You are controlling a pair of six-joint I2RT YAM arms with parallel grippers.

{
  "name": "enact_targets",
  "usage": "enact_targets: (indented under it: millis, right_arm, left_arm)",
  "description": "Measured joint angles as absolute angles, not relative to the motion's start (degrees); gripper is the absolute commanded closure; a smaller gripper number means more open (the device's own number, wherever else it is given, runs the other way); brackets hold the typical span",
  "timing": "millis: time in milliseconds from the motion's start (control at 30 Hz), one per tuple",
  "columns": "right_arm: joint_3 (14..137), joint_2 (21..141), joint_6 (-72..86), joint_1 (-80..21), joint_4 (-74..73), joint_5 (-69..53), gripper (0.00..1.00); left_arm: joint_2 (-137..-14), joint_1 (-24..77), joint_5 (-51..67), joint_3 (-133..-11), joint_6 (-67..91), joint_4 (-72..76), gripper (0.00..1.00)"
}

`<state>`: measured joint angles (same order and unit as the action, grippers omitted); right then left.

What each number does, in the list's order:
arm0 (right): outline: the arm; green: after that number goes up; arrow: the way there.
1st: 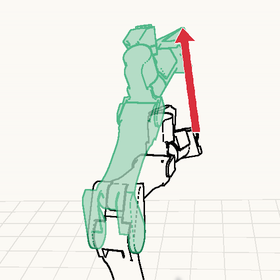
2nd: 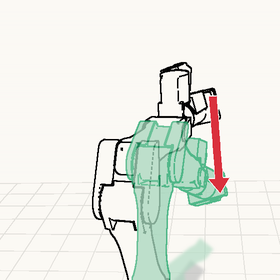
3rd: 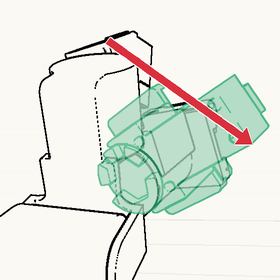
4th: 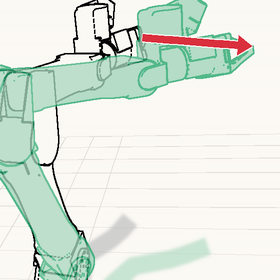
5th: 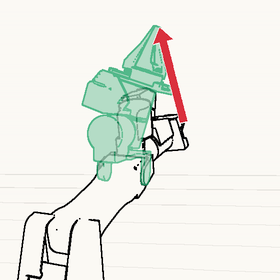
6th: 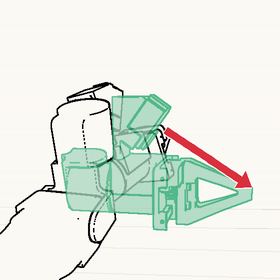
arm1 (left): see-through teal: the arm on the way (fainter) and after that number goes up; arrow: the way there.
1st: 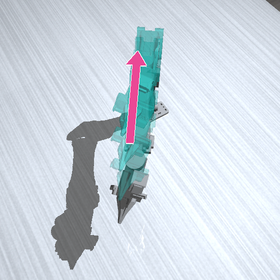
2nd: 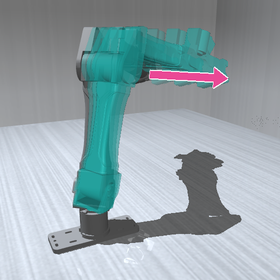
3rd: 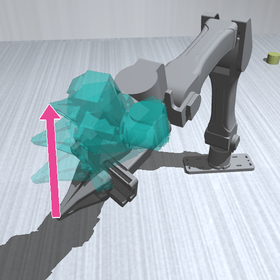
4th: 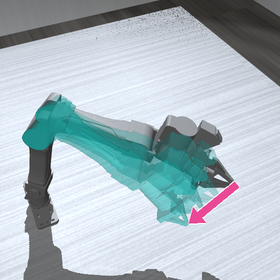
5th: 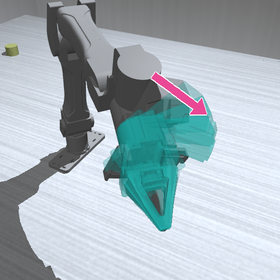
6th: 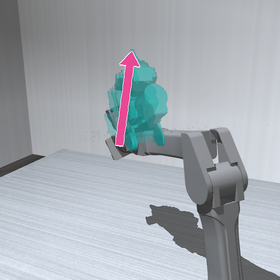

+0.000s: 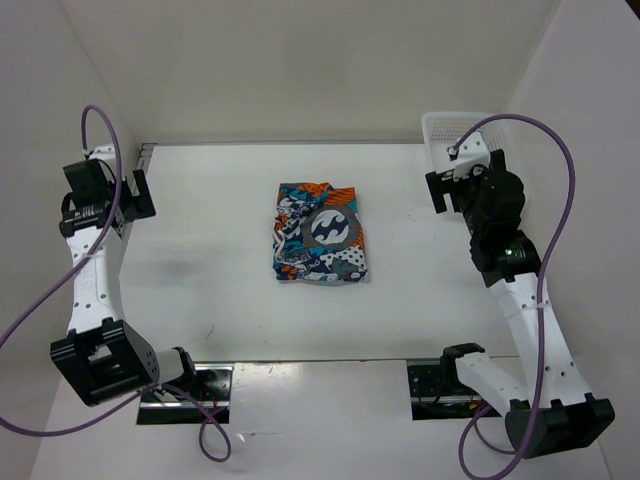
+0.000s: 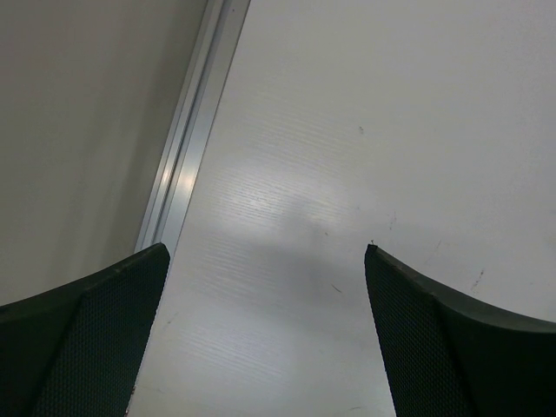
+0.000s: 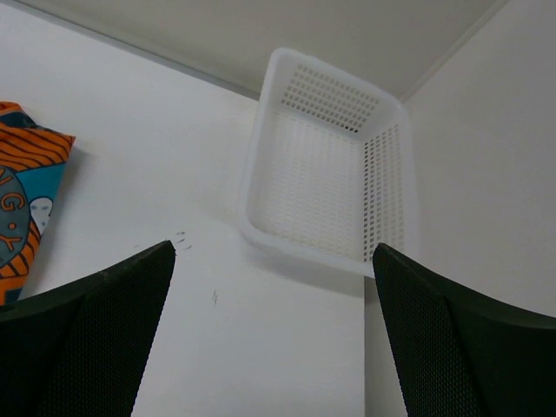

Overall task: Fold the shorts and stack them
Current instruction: Fold the shorts

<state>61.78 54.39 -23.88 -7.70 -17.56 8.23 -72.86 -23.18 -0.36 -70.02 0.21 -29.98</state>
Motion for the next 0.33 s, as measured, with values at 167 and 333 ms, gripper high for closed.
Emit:
enact_targets:
  millis: [167, 333]
  right_arm:
    - [60.7, 52.0, -23.7, -7.7, -17.7, 8.2, 0.0]
    - [59.7, 49.9, -23.4, -7.7, -18.0, 8.2, 0.0]
  left_arm:
    - [-71.9, -23.2, 0.8, -69.5, 0.2, -29.7, 0.0]
    - [-70.6, -23.2, 3.0, -68.7, 0.2, -29.5, 0.0]
